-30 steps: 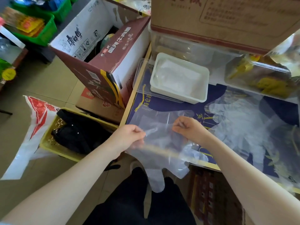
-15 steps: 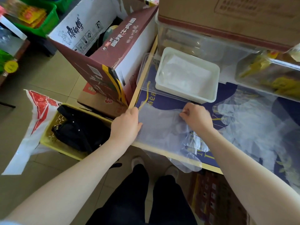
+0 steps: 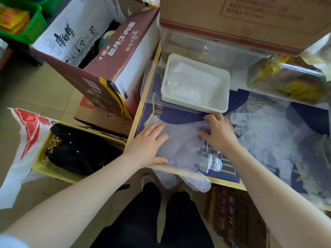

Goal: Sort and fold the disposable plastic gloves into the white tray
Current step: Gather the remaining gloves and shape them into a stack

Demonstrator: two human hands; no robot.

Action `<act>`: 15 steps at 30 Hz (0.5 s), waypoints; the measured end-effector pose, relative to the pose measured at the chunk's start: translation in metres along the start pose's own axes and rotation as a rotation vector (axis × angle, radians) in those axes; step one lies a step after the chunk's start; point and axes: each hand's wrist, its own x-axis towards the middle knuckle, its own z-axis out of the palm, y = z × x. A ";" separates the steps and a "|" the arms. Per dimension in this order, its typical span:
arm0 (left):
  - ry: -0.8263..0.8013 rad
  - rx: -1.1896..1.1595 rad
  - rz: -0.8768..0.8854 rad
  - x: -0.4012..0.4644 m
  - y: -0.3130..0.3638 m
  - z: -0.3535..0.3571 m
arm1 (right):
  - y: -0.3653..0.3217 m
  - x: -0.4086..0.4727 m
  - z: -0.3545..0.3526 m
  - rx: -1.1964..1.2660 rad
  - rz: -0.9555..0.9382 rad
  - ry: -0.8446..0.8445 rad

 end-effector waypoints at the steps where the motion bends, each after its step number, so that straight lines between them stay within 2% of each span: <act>1: -0.012 0.004 0.005 0.001 -0.001 0.000 | -0.001 0.000 0.000 -0.009 -0.058 -0.016; 4: -0.019 0.020 0.015 0.004 -0.001 -0.002 | -0.011 0.003 -0.002 0.053 -0.110 -0.064; 8: -0.021 0.036 0.006 0.005 0.000 -0.001 | -0.020 0.011 -0.006 0.065 0.020 -0.209; 11: -0.003 0.041 0.015 0.005 0.002 -0.002 | -0.020 0.007 -0.009 0.113 0.006 -0.291; 12: -0.008 0.039 0.016 0.004 0.002 -0.004 | -0.018 0.006 -0.009 0.189 -0.002 -0.296; 15: 0.040 0.010 0.019 0.006 0.001 -0.006 | -0.018 0.006 -0.013 0.461 0.033 -0.170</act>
